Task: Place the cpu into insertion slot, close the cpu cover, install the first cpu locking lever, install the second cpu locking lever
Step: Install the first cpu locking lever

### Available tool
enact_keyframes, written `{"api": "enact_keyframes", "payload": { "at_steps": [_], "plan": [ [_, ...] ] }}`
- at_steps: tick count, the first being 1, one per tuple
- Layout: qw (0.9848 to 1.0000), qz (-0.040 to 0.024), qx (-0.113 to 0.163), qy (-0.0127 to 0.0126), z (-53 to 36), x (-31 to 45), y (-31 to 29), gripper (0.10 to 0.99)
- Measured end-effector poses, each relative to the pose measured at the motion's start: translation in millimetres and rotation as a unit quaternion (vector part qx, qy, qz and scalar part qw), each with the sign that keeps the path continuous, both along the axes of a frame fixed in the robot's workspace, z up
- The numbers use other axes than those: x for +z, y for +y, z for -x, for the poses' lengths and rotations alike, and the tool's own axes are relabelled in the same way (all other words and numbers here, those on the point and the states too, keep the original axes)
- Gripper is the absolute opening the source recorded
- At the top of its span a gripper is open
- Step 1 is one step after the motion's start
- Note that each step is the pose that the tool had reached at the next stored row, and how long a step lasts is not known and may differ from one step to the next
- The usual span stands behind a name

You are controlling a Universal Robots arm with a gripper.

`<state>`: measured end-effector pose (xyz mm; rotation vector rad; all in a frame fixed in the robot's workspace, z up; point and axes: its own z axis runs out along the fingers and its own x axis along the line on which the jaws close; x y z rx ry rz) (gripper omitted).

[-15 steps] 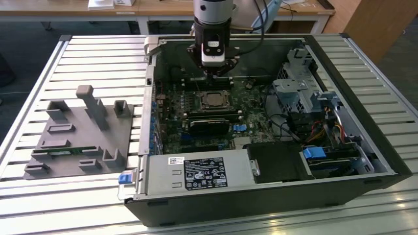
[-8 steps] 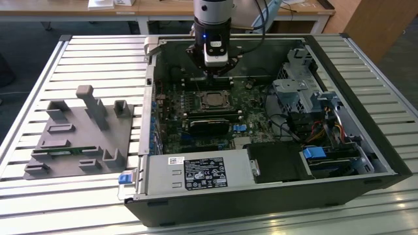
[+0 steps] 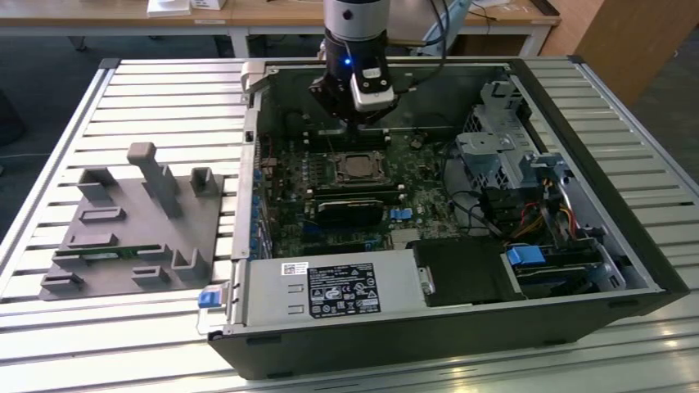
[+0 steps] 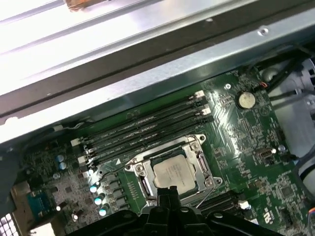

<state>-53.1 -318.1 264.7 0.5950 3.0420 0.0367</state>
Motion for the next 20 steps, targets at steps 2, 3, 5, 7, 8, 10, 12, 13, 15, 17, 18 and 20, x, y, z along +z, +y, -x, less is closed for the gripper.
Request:
{"api": "enact_keyframes", "payload": {
  "at_steps": [2,3,5,7,8,10,12,13,15,17,18,20],
  "plan": [
    [0.9998,0.0000,0.018,0.0000,0.0,0.0,0.0,0.106],
    [0.9996,0.0000,0.028,0.0000,0.0,0.0,0.0,0.106],
    [0.9990,0.0000,0.046,0.0000,0.0,-0.1,0.0,0.106],
    [0.9981,0.0000,0.061,0.0000,0.0,-0.1,0.0,0.106],
    [0.9979,0.0000,0.065,0.0000,0.0,-0.1,0.0,0.106],
    [0.9977,0.0000,0.067,0.0000,0.0,-0.1,0.0,0.106],
    [0.9977,0.0000,0.067,0.0000,0.0,0.0,0.0,0.106],
    [0.9976,0.0000,0.070,0.0000,0.0,-0.1,0.0,0.106],
    [0.9963,0.0000,0.086,0.0000,0.0,-0.1,0.0,0.106],
    [0.9946,0.0000,0.104,0.0000,0.0,-0.2,0.0,0.106],
    [0.9935,0.0000,0.114,0.0000,0.0,-0.2,0.0,0.106],
    [0.9913,0.0000,0.132,0.0000,0.0,-0.2,0.0,0.106]
  ]
}}
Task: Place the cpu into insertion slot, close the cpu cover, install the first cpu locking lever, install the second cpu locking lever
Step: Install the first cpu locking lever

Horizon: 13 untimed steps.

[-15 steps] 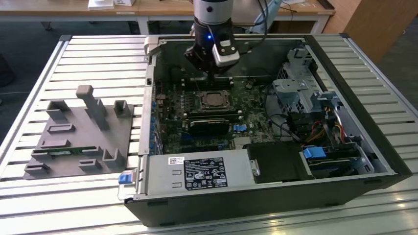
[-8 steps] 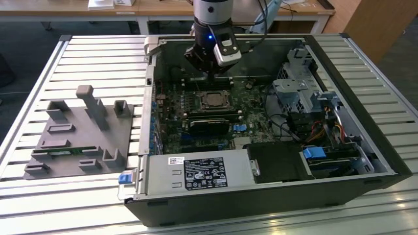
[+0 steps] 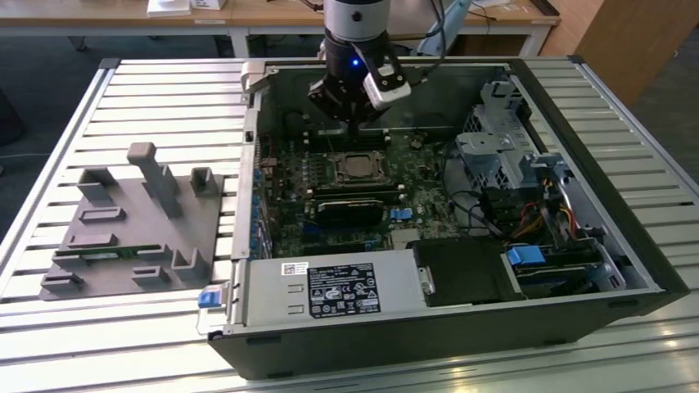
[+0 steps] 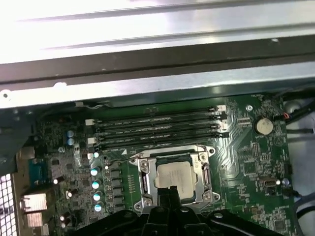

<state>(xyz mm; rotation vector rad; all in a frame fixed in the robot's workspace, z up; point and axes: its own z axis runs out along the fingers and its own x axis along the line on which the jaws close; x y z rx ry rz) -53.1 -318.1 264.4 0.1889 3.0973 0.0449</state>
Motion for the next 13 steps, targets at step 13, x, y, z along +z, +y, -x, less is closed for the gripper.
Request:
{"api": "enact_keyframes", "payload": {
  "at_steps": [13],
  "plan": [
    [0.9989,0.0000,0.046,0.0000,0.0,-0.1,0.0,0.106]
  ]
}}
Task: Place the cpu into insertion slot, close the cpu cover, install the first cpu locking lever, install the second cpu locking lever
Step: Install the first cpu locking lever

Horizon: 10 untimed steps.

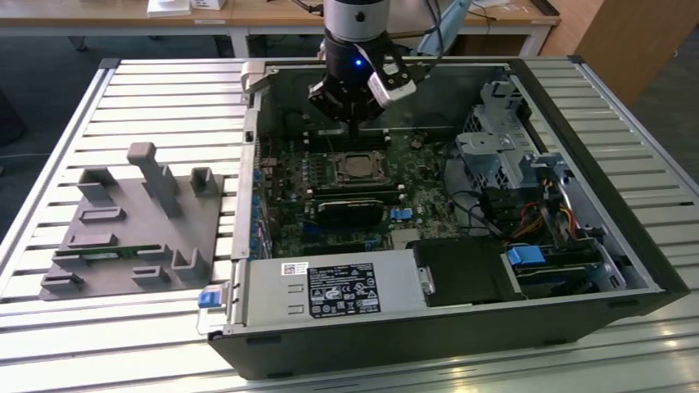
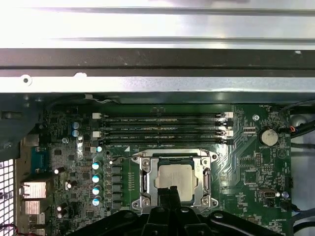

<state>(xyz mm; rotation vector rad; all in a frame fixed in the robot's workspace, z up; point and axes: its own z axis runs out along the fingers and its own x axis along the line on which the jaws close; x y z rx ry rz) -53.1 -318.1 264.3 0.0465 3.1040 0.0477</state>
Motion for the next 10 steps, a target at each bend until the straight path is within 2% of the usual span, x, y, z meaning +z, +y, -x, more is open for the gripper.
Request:
{"api": "enact_keyframes", "payload": {
  "at_steps": [10],
  "plan": [
    [1.0000,0.0000,0.000,0.0000,8.2,0.0,1.4,0.106]
  ]
}}
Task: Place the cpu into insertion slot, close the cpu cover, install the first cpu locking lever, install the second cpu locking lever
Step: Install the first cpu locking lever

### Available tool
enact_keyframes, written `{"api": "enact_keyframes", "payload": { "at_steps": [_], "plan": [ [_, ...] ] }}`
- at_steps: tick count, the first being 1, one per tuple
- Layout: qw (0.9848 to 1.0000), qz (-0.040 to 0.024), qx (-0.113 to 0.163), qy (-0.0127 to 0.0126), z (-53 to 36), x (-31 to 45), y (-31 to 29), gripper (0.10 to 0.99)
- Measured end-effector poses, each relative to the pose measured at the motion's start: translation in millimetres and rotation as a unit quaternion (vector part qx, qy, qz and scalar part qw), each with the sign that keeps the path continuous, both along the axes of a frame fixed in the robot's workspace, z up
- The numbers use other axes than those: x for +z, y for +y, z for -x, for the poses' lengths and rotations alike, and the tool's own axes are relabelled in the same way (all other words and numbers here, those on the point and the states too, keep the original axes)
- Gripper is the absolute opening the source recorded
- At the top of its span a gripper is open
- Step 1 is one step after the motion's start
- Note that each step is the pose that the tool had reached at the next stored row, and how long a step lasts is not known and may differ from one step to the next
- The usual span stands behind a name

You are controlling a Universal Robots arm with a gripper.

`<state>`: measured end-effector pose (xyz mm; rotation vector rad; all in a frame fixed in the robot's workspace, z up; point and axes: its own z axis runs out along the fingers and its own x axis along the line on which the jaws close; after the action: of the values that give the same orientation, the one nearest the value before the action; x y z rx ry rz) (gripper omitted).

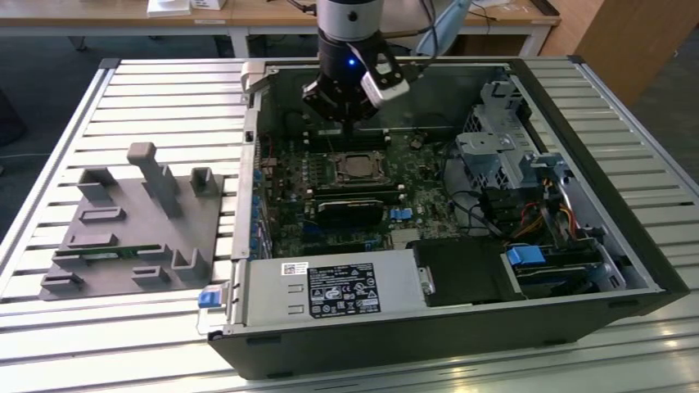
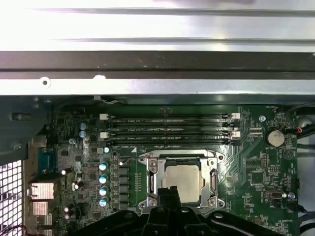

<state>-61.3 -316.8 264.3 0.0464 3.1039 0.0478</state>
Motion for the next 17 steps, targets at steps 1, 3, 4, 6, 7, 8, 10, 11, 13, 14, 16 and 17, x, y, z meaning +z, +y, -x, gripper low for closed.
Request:
{"api": "enact_keyframes", "payload": {
  "at_steps": [1,3,4,6,7,8,10,11,13,14,16,17],
  "plan": [
    [1.0000,0.0001,0.000,0.0000,0.5,0.0,0.4,0.106],
    [1.0000,0.0000,0.000,0.0000,3.2,0.0,0.7,0.106],
    [1.0000,0.0000,0.000,0.0000,4.8,0.0,0.9,0.106],
    [1.0000,0.0000,0.000,0.0000,7.5,-0.1,1.3,0.106],
    [1.0000,0.0001,0.000,0.0001,8.1,-0.1,1.4,0.106],
    [1.0000,0.0000,0.000,0.0000,8.1,-0.1,1.5,0.106],
    [1.0000,0.0001,0.000,0.0001,8.1,-0.2,1.5,0.106],
    [1.0000,0.0000,0.000,0.0001,8.4,-0.3,1.5,0.106],
    [1.0000,0.0000,0.000,0.0000,10.3,-0.6,1.5,0.106],
    [1.0000,0.0000,0.000,0.0000,11.8,-0.8,1.5,0.106],
    [1.0000,0.0000,0.000,0.0000,14.7,-1.1,1.5,0.106],
    [1.0000,0.0000,0.000,0.0000,16.0,-1.4,1.6,0.106]
  ]
}}
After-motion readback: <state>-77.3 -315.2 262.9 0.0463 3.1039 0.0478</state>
